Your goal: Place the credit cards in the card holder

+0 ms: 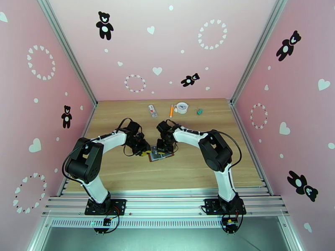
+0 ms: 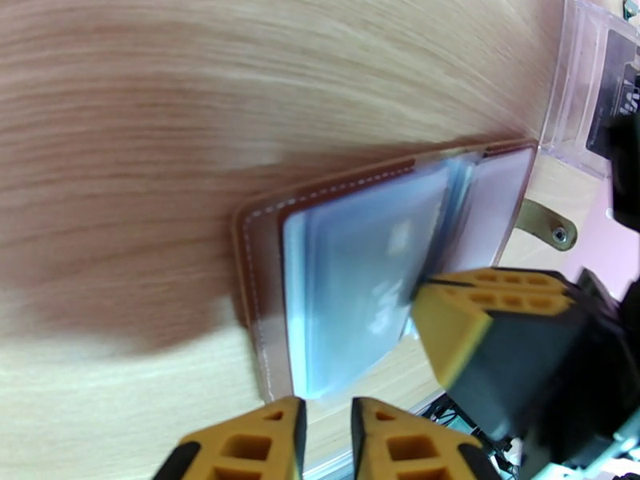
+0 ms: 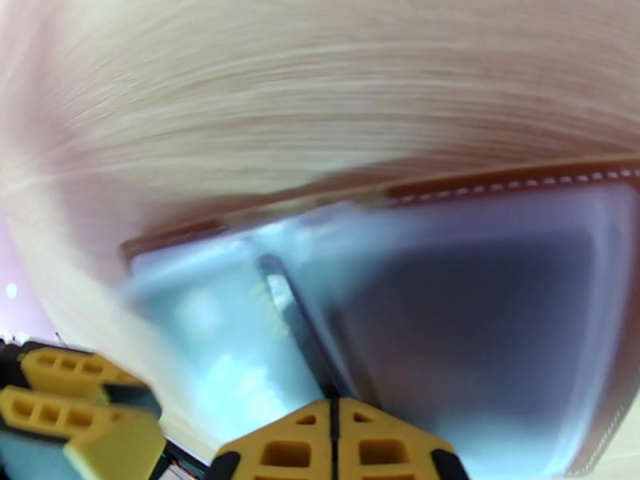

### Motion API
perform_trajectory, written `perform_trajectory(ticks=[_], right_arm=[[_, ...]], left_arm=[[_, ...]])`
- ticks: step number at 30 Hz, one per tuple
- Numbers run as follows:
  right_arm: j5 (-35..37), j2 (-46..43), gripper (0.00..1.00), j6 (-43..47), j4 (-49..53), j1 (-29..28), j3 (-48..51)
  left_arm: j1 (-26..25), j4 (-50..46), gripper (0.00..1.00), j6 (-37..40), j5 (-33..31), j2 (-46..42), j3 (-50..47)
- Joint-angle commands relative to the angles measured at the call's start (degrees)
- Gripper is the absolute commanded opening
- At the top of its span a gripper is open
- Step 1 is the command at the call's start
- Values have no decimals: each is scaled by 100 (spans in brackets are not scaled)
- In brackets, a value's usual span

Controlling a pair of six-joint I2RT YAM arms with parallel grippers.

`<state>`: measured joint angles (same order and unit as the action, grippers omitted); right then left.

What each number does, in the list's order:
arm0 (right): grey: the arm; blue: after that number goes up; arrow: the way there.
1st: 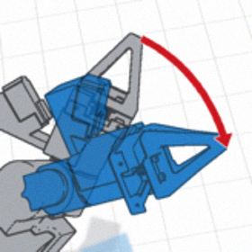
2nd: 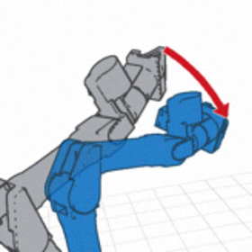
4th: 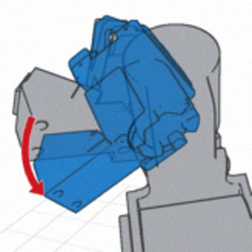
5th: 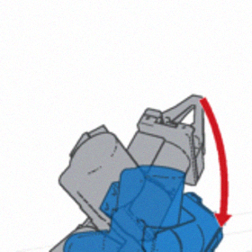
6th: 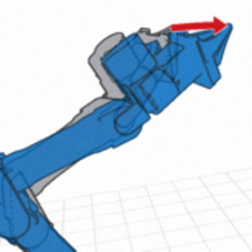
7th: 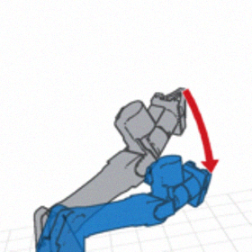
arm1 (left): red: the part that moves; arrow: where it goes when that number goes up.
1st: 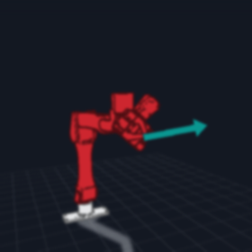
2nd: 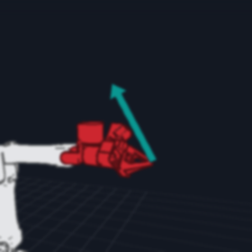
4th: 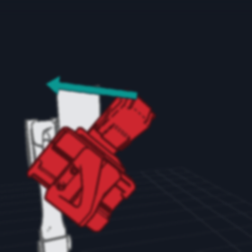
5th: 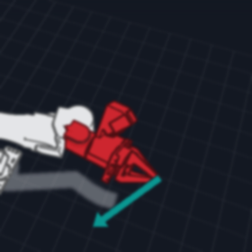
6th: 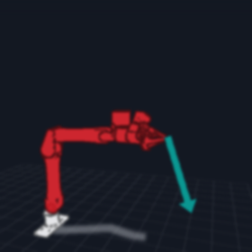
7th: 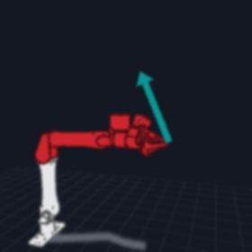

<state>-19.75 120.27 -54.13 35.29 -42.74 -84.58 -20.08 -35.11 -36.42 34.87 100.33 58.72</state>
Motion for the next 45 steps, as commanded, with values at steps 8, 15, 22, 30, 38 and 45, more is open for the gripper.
perform_trajectory(ticks=[8, 15, 22, 30, 38, 45], right_arm=[[73, 324, 0, 211, 519, 28, -77], [63, 278, 0, 271, 565, 115, -33], [25, 243, 0, 281, 573, 139, -15], [-18, 204, 0, 254, 506, 137, 53], [-3, 160, 0, 236, 489, 133, 81], [-3, -12, 0, 189, 382, 142, 68]], left_arm=[[-194, 389, 26, -266, -2, 81, 32], [-207, 555, 26, -338, -16, 320, 105], [-216, 628, 26, -286, -17, 473, 140], [-236, 830, 26, -320, 101, 515, 197], [-312, 883, 26, -302, 91, 616, 261], [-330, 1061, 26, -319, 180, 558, 307]])
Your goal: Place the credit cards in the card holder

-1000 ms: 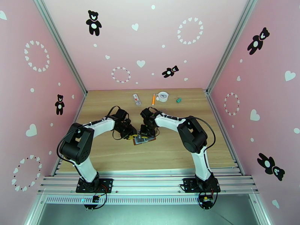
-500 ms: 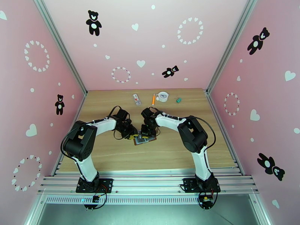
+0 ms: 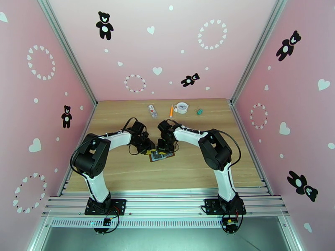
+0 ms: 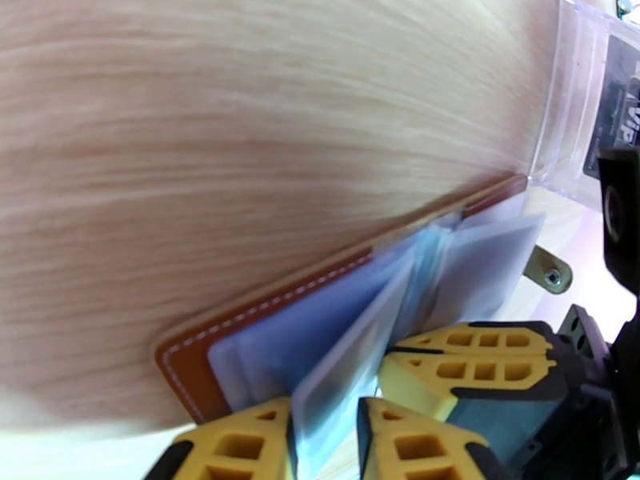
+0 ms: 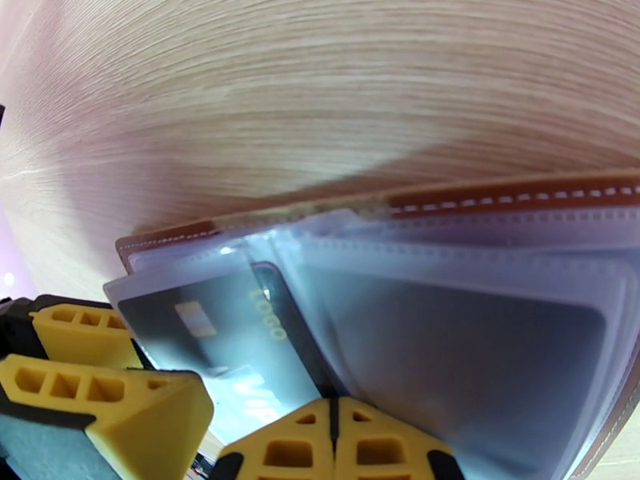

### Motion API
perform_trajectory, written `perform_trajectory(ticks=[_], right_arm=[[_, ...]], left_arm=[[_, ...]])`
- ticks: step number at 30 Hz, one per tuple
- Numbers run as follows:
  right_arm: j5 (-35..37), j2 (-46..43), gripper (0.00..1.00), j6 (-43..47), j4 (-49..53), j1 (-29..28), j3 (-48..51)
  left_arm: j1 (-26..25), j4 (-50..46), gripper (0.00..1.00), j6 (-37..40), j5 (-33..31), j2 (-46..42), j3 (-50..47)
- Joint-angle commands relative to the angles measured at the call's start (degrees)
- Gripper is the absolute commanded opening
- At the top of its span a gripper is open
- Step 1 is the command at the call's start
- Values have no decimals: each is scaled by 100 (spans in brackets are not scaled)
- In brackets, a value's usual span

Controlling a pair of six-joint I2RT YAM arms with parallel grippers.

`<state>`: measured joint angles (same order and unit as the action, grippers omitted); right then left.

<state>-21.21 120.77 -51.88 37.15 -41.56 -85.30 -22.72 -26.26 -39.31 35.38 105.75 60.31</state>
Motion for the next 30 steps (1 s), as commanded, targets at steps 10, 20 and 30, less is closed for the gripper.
perform_trajectory(ticks=[10, 20, 30], right_arm=[[513, -809, 31, -59, 553, 283, -215], [1076, -1725, 33, 53, 1050, 827, 224], [1021, -2492, 34, 96, 944, 1073, 1042]], left_arm=[[-246, 200, 27, -162, 215, -5, 543], [-889, 70, 29, -301, 152, 744, 1577], [-1155, -99, 32, -199, -14, 1399, 2186]])
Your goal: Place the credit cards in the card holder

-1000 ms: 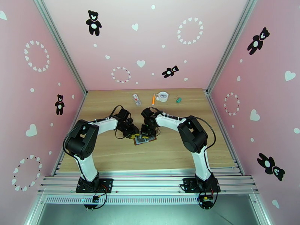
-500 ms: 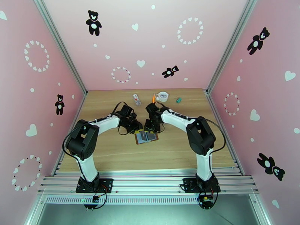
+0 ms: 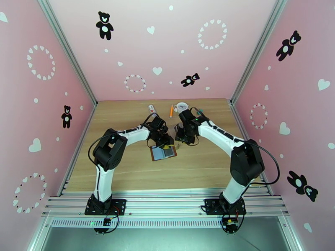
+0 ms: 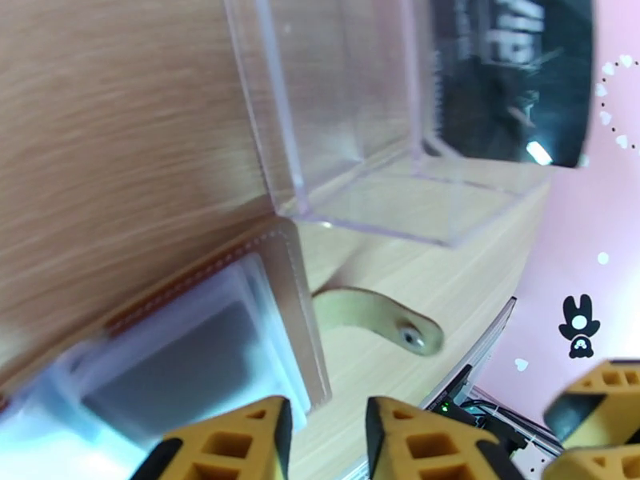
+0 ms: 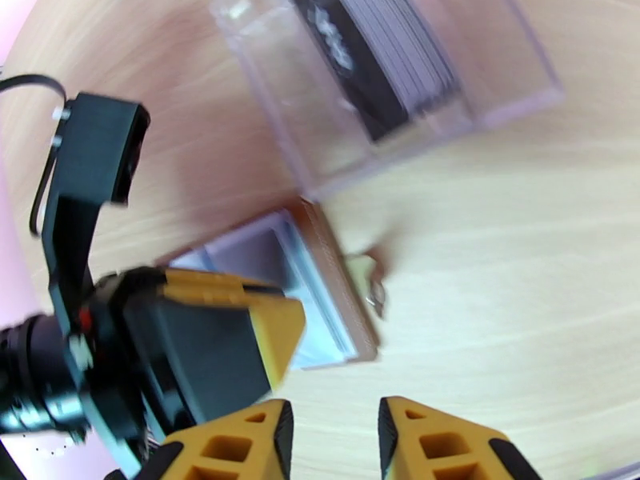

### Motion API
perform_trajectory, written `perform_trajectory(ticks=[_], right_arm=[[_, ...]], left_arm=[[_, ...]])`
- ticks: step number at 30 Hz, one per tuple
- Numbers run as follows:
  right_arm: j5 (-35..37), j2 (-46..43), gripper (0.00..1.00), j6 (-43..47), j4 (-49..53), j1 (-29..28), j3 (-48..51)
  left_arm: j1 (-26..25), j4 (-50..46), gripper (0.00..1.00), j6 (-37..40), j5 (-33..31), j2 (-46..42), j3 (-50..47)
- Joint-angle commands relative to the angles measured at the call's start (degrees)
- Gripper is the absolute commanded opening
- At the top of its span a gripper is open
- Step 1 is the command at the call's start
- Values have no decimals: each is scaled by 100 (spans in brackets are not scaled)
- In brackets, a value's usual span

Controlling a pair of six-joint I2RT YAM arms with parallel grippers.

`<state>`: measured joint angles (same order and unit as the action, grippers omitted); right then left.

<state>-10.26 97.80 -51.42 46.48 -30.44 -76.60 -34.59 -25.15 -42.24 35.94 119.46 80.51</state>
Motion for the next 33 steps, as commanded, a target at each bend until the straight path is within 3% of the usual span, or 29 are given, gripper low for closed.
perform_trajectory(ticks=[1, 16, 24, 33], right_arm=[[-159, -182, 33, 43, -90, -62, 205], [-387, 1744, 33, 528, 96, -1059, -1225], [-506, 2033, 32, 574, 51, -1193, -1302], [309, 2086, 37, 1245, 711, -732, -2094]], left_arm=[[48, -267, 32, 158, -131, -62, 140], [922, 54, 32, 109, -604, -2465, -2484], [963, 168, 32, -211, -888, -2801, -3058], [976, -219, 32, -163, -1063, -2759, -2987]])
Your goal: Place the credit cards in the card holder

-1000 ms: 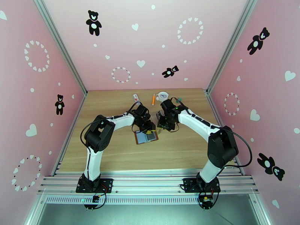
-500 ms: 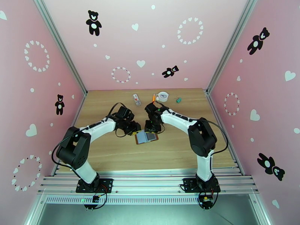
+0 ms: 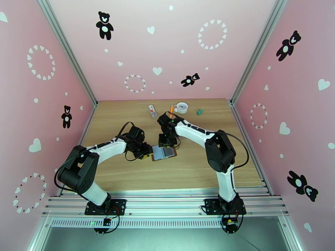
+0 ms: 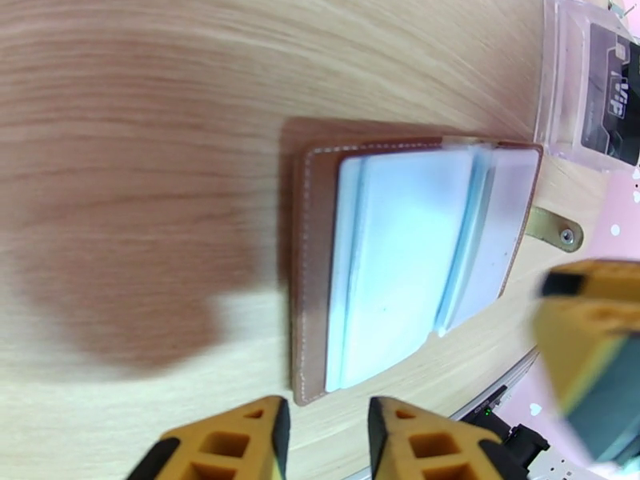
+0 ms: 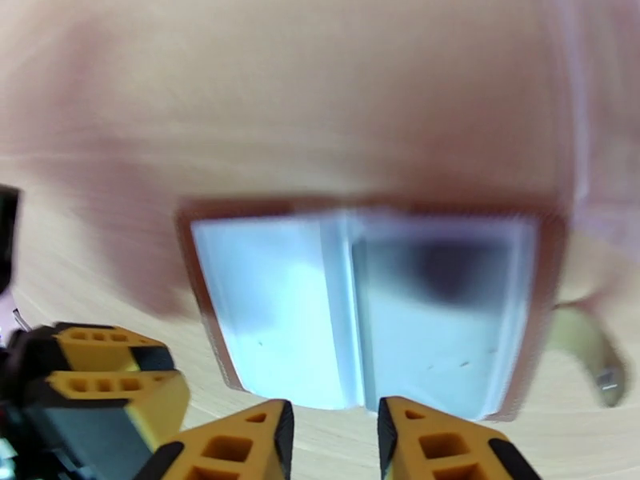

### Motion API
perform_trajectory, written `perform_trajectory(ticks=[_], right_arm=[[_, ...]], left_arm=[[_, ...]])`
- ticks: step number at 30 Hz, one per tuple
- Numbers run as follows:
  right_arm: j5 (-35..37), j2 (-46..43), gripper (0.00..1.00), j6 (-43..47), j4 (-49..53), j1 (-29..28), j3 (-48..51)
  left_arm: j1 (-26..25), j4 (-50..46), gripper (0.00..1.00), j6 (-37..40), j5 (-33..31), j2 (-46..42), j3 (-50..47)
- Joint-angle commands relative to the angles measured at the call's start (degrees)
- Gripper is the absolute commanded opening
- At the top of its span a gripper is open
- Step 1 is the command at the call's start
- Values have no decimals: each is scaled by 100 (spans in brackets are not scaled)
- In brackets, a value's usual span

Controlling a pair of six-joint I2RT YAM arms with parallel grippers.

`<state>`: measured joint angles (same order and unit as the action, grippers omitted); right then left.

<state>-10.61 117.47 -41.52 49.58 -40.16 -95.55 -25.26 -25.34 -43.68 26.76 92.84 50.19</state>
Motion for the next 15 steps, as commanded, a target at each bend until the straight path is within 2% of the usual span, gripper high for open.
perform_trajectory(ticks=[1, 7, 15], right_arm=[[304, 141, 37, 258, 426, 315, -209], [69, 346, 39, 245, 513, 335, -108], [-153, 423, 39, -127, 167, 113, 569]], left_arm=[[59, -210, 33, -21, -147, -98, 44], [131, -227, 33, 11, -104, 88, 137], [126, -220, 32, 126, -9, 544, 352]])
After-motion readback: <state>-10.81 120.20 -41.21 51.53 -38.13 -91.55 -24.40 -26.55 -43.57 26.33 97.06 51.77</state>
